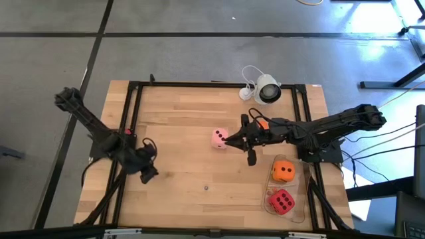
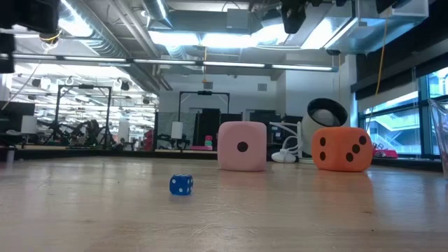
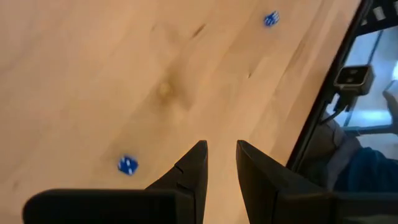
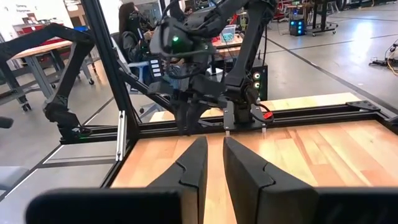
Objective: Pick & Place Dice
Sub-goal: Put the left small blue die into the transparent container
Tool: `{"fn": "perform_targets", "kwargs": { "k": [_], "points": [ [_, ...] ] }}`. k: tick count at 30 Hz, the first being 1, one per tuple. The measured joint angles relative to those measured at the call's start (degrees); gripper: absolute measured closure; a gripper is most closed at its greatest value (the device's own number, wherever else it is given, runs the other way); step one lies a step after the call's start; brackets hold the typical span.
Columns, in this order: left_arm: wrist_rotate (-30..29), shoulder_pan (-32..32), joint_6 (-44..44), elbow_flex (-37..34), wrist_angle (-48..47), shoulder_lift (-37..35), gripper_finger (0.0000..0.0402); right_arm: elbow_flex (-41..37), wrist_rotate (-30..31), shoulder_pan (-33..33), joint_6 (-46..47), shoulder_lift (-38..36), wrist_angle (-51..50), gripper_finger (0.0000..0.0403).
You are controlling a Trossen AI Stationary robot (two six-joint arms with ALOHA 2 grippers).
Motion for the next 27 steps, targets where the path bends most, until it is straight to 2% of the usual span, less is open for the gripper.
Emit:
{"fn": "perform_targets", "kwargs": {
  "k": [4,9,14,17,22,27],
  "points": [
    [-1.83,-3.78,-3.63,2.18,-0.91,4.51,0.0325,0.0,-0.02,0.0,-0.63,0.0,0.09,0.0348],
    [-4.85,-7.6,-6.86,9.33,-7.58,13.46,0.0325,0.0,0.01,0.0,-1.32,0.0,0.09,0.0348],
    [-4.53,-10.73,-4.43,17.59,-17.35,24.27,0.0325,0.0,0.01,0.0,-1.52,-0.02,0.07,0.0348],
    [-4.58,-11.87,-2.08,19.97,-20.51,29.28,0.0325,0.0,0.01,0.0,-3.0,-0.02,0.04,0.0348],
    [-4.52,-12.11,1.88,20.27,-20.91,33.67,0.0325,0.0,0.01,0.0,-4.74,-0.02,0.03,0.0348],
    [-5.66,-12.11,4.07,20.27,-22.94,34.15,0.0313,0.0,0.01,0.0,-4.76,-0.04,0.1,0.0348]
  ]
}}
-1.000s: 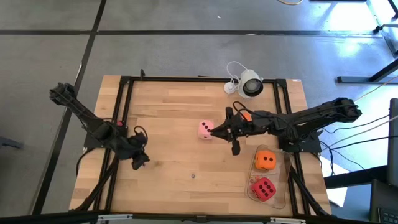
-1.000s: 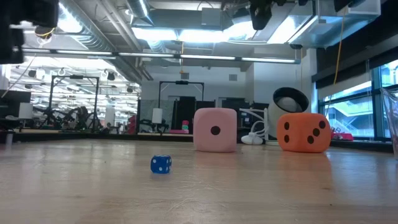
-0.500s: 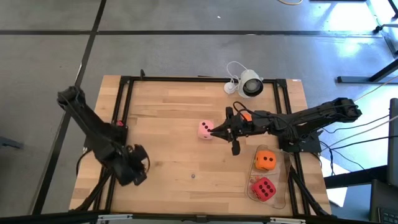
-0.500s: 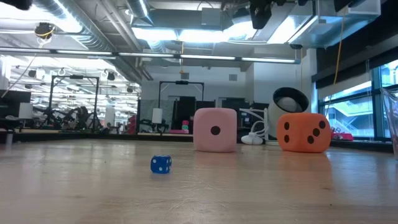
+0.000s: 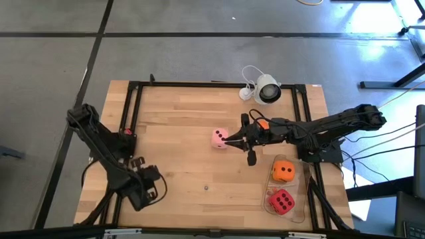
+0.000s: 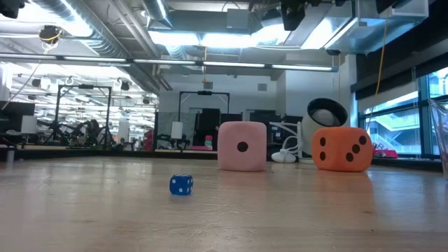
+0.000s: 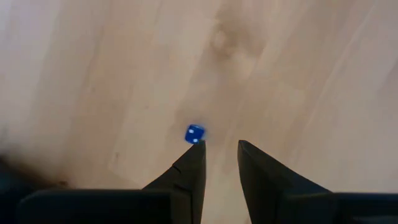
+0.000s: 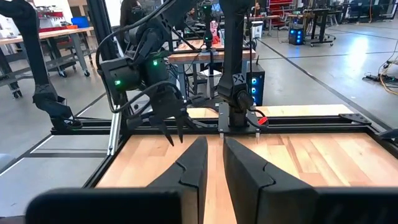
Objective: Pick & Place Dice
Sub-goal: Put the left small blue die into the transparent container
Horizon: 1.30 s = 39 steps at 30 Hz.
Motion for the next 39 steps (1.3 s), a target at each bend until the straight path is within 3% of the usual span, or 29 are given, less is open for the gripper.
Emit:
{"fn": "perform_targets", "kwargs": {
  "k": [8,15,22,31,39],
  "points": [
    [-2.81,0.11,2.4,-1.37,-1.78,-4.07,0.0252,0.0,0.0,0.0,-0.01,0.0,0.02,0.0348],
    [-2.85,-0.73,2.82,-12.18,8.95,-12.49,0.0216,0.0,0.0,-0.02,-0.96,0.0,0.39,0.0348],
    [-0.72,-1.03,1.79,-18.68,18.28,-15.62,0.0216,0.0,0.0,-0.01,1.2,0.0,0.3,0.0348],
    [-0.24,-0.66,3.12,-18.84,20.77,-15.18,0.0232,0.0,-0.02,0.0,0.44,0.0,0.3,0.0348],
    [-3.27,-0.2,2.2,-18.84,23.54,-15.19,0.0238,0.0,0.0,-0.02,0.44,-0.01,0.3,0.0348]
  ]
}}
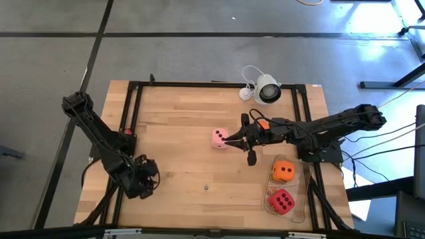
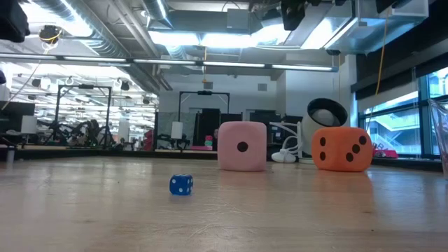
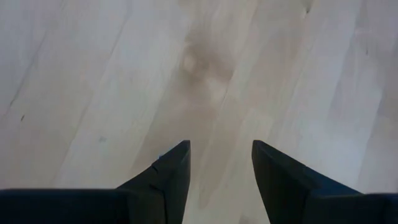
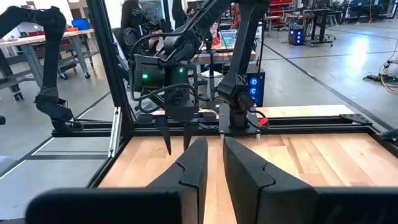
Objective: Pick & Place Dice
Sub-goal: Put the left small blue die into the transparent container
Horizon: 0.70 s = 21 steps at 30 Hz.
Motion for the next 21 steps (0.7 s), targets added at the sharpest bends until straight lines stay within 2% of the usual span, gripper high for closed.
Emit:
{"fn": "perform_targets", "kwargs": {
  "k": [4,15,21],
  "points": [
    [1.84,0.0,1.76,0.0,-0.23,0.0,0.0238,0.0,-0.01,0.01,-0.02,0.0,-0.01,0.0348],
    [1.11,0.0,7.9,0.0,-3.13,0.04,0.0247,0.0,-0.02,0.02,-0.02,0.0,-0.04,0.0348],
    [0.23,0.0,8.33,0.0,-3.47,3.55,0.0251,0.0,-0.02,0.02,-0.02,0.0,-0.04,0.0348]
  ]
}}
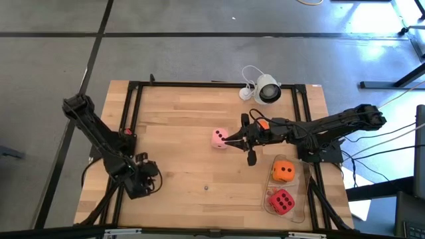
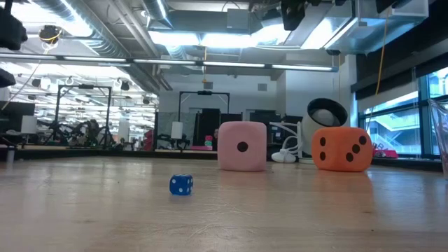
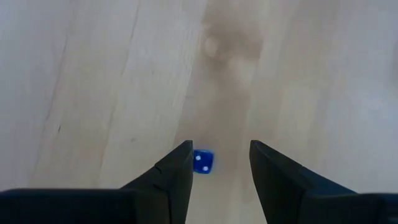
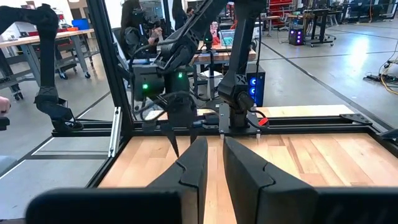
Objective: Pick & Place Dice
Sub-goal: Put the left small blue die into the transparent container
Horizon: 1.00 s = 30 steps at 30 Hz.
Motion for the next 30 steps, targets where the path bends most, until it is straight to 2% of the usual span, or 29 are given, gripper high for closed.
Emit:
{"fn": "perform_targets", "kwargs": {
  "k": [13,30],
  "points": [
    [2.38,0.0,-0.22,0.26,3.71,10.9,0.0256,0.0,0.0,0.0,-0.02,0.0,0.0,0.0348],
    [5.4,0.07,0.21,0.16,2.8,10.31,0.0258,0.0,0.0,0.0,-0.02,-0.02,-0.01,0.0348]
  ]
}}
